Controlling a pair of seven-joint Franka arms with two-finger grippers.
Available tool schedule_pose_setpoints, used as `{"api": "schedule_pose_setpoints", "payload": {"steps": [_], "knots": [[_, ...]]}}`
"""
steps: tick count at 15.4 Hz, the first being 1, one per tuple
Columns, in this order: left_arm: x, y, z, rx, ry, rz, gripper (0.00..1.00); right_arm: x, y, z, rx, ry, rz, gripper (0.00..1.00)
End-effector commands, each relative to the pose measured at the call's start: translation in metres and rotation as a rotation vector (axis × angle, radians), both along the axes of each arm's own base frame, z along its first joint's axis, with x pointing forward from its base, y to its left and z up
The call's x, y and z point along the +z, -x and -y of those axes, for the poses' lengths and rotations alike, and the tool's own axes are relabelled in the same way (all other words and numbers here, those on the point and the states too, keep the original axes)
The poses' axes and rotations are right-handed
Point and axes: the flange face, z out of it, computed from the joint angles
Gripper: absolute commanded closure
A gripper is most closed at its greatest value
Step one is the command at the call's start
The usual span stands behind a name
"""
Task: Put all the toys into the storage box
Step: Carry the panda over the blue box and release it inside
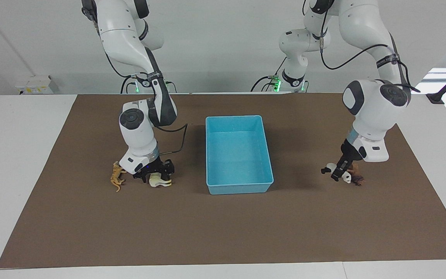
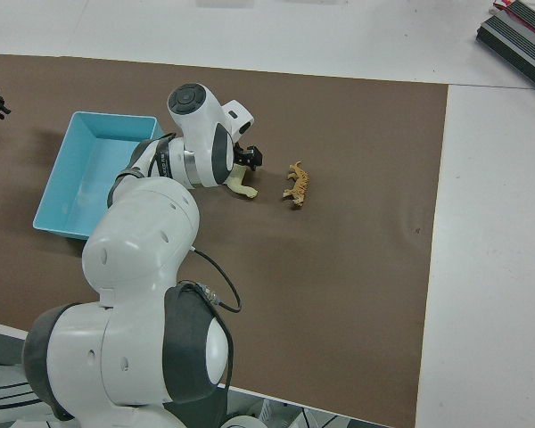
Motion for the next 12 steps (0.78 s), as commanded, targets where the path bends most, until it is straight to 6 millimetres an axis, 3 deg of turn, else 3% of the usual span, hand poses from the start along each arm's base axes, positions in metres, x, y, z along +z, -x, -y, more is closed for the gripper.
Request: {"api": "schedule_pose_setpoints", "payload": {"steps": [1,2,5,7,8,9,10,12], "knots": [[0.017,0.040,0.102,-0.017,0.011,-0.045,1.00,-0.001,0.004,0.003,0.026,0.006,0.030,0.55],[0.015,0.055,0.127,-0.024,0.012,-0.046,1.00,-0.004,0.006,0.004,0.015,0.003,0.031,1.00],[-0.001,0.101,0.191,-0.045,0.019,-0.035,1.00,-0.008,0.009,0.000,-0.008,-0.007,0.052,1.00],[-0.023,0.137,0.209,-0.094,0.013,-0.020,1.00,-0.006,0.009,-0.002,-0.006,-0.006,0.049,1.00],[-0.030,0.149,0.215,-0.113,0.013,-0.007,0.82,-0.005,0.009,-0.003,-0.005,-0.005,0.043,1.00],[-0.032,0.156,0.220,-0.124,0.010,-0.012,0.46,-0.002,0.007,-0.002,-0.008,-0.002,0.032,1.00],[-0.032,0.157,0.220,-0.129,0.006,-0.015,0.00,0.008,0.001,-0.002,-0.010,0.001,0.022,1.00],[-0.026,0.155,0.217,-0.133,-0.006,-0.025,0.00,0.041,-0.012,-0.004,-0.019,0.006,0.004,1.00]]}}
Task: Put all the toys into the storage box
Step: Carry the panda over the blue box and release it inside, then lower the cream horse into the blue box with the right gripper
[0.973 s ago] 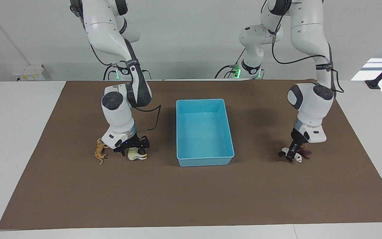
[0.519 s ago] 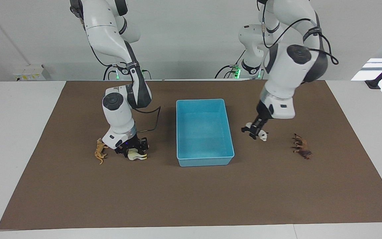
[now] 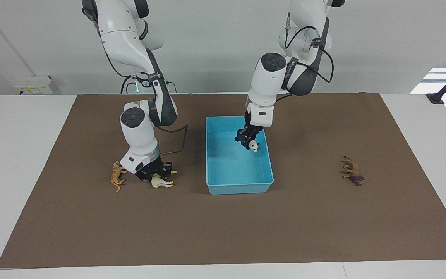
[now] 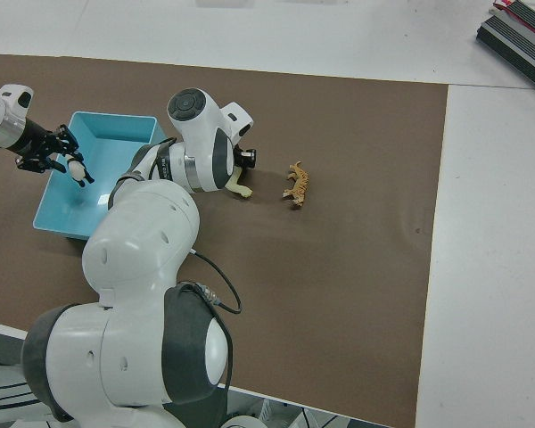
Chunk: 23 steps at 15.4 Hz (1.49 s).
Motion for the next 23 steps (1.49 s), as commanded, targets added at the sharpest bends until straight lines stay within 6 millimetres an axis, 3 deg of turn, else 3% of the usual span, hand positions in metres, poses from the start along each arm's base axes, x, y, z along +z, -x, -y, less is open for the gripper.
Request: {"api": "schedule_pose_setpoints", "payload": {"steps": [1,2,4,5,9,12,13,15,16,17,18,19,20,23], "knots": [[0.016,0.003,-0.022,0.015,-0.017,0.003,0.00,0.065,-0.018,-0.003,-0.021,0.008,-0.013,1.00],[0.026,0.001,-0.034,0.015,-0.033,0.006,0.00,0.093,-0.024,-0.005,-0.026,0.008,-0.021,1.00],[0.036,-0.029,-0.104,-0.037,-0.104,0.022,0.00,0.156,-0.034,-0.017,-0.072,0.008,-0.042,1.00],[0.036,-0.047,-0.148,-0.096,-0.121,0.021,0.00,0.183,-0.031,-0.051,-0.089,0.010,-0.064,1.00],[0.030,-0.084,-0.285,-0.306,-0.157,0.049,0.00,0.225,-0.003,-0.188,-0.188,-0.011,-0.057,1.00],[-0.007,-0.108,-0.372,-0.533,-0.186,0.106,0.00,0.223,0.040,-0.281,-0.206,-0.099,-0.028,1.00],[-0.022,-0.115,-0.381,-0.533,-0.184,0.122,0.00,0.209,0.053,-0.306,-0.187,-0.102,-0.024,1.00],[-0.034,-0.124,-0.389,-0.470,-0.183,0.169,0.00,0.163,0.064,-0.331,-0.161,-0.098,-0.028,1.00],[-0.041,-0.128,-0.404,-0.397,-0.179,0.176,0.00,0.133,0.071,-0.338,-0.152,-0.100,-0.024,1.00],[-0.047,-0.131,-0.419,-0.368,-0.183,0.184,0.00,0.116,0.072,-0.332,-0.156,-0.106,-0.017,1.00],[-0.056,-0.132,-0.421,-0.360,-0.176,0.175,0.00,0.110,0.073,-0.330,-0.158,-0.103,-0.020,1.00],[-0.065,-0.133,-0.419,-0.351,-0.167,0.166,0.00,0.111,0.074,-0.329,-0.160,-0.100,-0.024,0.62],[-0.071,-0.132,-0.416,-0.322,-0.158,0.154,0.00,0.112,0.075,-0.330,-0.163,-0.096,-0.029,0.01],[-0.092,-0.124,-0.420,-0.230,-0.145,0.148,0.00,0.115,0.077,-0.329,-0.199,-0.084,-0.045,0.00]]}}
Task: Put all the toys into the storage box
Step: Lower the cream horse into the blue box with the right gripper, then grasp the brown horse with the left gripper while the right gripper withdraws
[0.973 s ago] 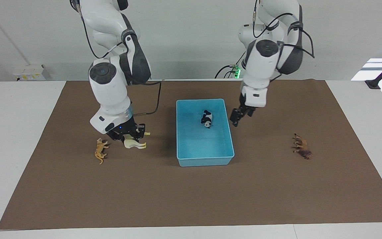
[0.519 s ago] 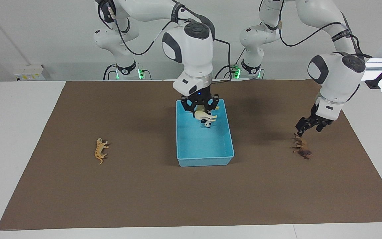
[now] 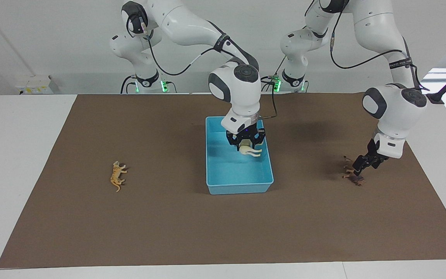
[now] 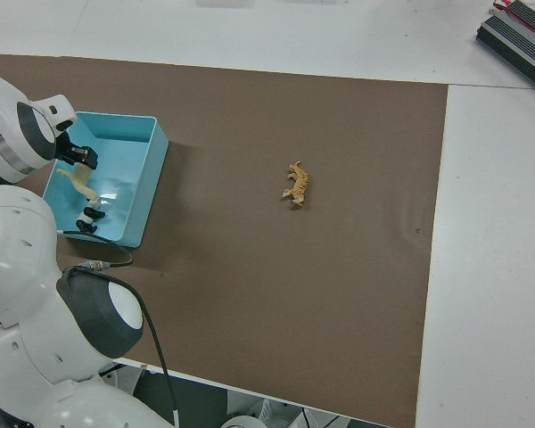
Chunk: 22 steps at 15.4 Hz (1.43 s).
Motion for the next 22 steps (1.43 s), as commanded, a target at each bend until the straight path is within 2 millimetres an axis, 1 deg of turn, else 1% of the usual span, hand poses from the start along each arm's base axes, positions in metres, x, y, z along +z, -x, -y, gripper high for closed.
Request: {"api": "schedule_pose_setpoints", "payload": {"steps": [1,3,4,5,6,7,8,9,10,11,12,13,14,15,16,17,18,19,20,21,22], "knots": [[-0.021,0.010,-0.004,0.056,0.003,0.021,0.00,0.016,0.005,0.007,-0.039,0.005,-0.027,0.00],[-0.033,0.011,0.000,0.097,0.016,0.027,0.00,0.034,-0.004,0.019,-0.058,0.022,-0.042,0.00],[-0.039,0.010,-0.002,0.107,0.020,0.035,0.00,0.041,-0.016,0.036,-0.078,0.031,-0.039,0.00],[-0.039,0.009,-0.003,0.107,0.020,0.036,0.00,0.061,-0.029,0.059,-0.107,0.020,-0.017,0.00],[-0.041,0.009,-0.006,0.109,0.019,0.038,0.00,0.075,-0.044,0.091,-0.125,0.015,-0.004,0.00],[-0.042,0.010,-0.009,0.111,0.018,0.039,0.00,0.085,-0.060,0.127,-0.127,0.019,-0.001,0.00],[-0.043,0.008,-0.009,0.112,0.018,0.050,0.00,0.090,-0.074,0.162,-0.103,0.029,-0.001,0.00],[-0.051,0.007,-0.008,0.113,0.022,0.054,0.00,0.091,-0.084,0.193,-0.070,0.039,-0.002,0.00],[-0.054,0.006,-0.008,0.113,0.023,0.055,0.00,0.086,-0.095,0.231,-0.051,0.050,-0.013,0.00],[-0.054,0.006,-0.009,0.114,0.022,0.054,0.10,0.081,-0.102,0.263,-0.056,0.058,-0.026,0.00],[-0.054,0.006,-0.007,0.113,0.023,0.052,0.22,0.071,-0.105,0.296,-0.077,0.066,-0.048,0.00],[-0.054,0.006,-0.006,0.110,0.023,0.051,0.40,0.059,-0.103,0.325,-0.096,0.069,-0.064,0.00],[-0.054,0.006,-0.006,0.110,0.023,0.048,0.63,0.050,-0.102,0.350,-0.115,0.067,-0.054,0.00],[-0.054,0.006,-0.007,0.111,0.023,0.043,0.89,0.038,-0.099,0.378,-0.119,0.067,-0.048,0.00],[-0.053,0.005,-0.007,0.111,0.023,0.035,1.00,0.021,-0.089,0.397,-0.080,0.069,-0.042,0.00],[-0.044,-0.001,-0.004,0.109,0.024,0.026,1.00,0.001,-0.077,0.410,-0.051,0.068,-0.009,0.00],[-0.025,-0.012,-0.002,0.108,0.024,0.010,1.00,-0.016,-0.067,0.430,-0.049,0.069,0.037,0.00],[-0.001,-0.021,0.004,0.119,0.029,-0.033,1.00,-0.034,-0.055,0.443,-0.030,0.073,0.066,0.00],[0.029,-0.028,0.024,0.143,0.035,-0.075,1.00,-0.047,-0.047,0.448,-0.006,0.076,0.085,0.00],[0.059,-0.029,0.054,0.174,0.038,-0.105,1.00,-0.054,-0.044,0.460,-0.010,0.078,0.087,0.00],[0.082,-0.024,0.097,0.199,0.037,-0.129,1.00,-0.060,-0.042,0.469,-0.009,0.082,0.078,0.00]]}}
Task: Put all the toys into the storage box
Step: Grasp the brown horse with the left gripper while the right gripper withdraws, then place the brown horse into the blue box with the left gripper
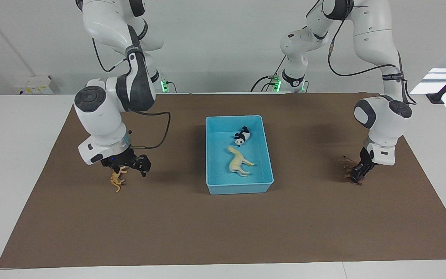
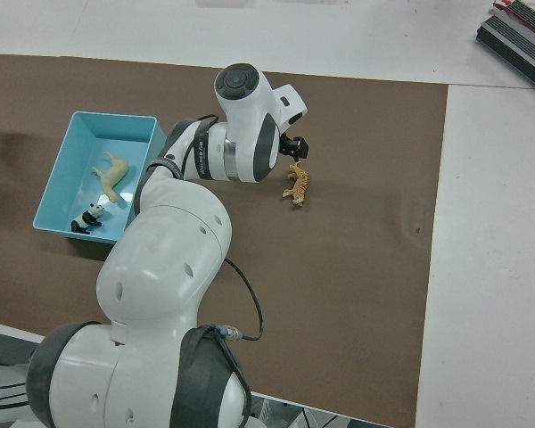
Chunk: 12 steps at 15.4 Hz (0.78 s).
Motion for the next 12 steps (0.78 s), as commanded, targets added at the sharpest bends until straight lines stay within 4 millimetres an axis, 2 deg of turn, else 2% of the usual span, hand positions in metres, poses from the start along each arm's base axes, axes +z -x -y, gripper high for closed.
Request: {"api": "schedule_pose_setpoints", "payload": {"steps": [1,2,3,5,7,10,11,12], "knots": [[0.072,0.012,0.111,0.078,-0.012,-0.056,1.00,-0.005,0.022,0.015,0.034,-0.003,0.004,0.00],[0.083,0.023,0.153,0.119,-0.007,-0.052,1.00,-0.012,0.025,0.020,0.033,-0.002,-0.007,0.00],[0.085,0.034,0.197,0.151,-0.001,-0.053,1.00,-0.014,0.026,0.023,0.030,-0.002,0.001,0.00],[0.086,0.054,0.266,0.218,0.026,-0.040,1.00,-0.026,0.024,0.021,0.032,-0.002,0.022,0.00],[0.072,0.082,0.314,0.215,0.067,0.002,1.00,-0.038,0.021,0.017,0.030,-0.003,0.042,0.00],[0.049,0.120,0.356,0.187,0.083,0.016,1.00,-0.051,0.018,0.018,0.035,-0.002,0.054,0.00],[0.049,0.125,0.360,0.180,0.081,0.015,0.77,-0.052,0.018,0.022,0.030,-0.001,0.053,0.00],[0.049,0.131,0.366,0.168,0.076,0.009,0.37,-0.051,0.018,0.023,0.033,0.000,0.054,0.00]]}}
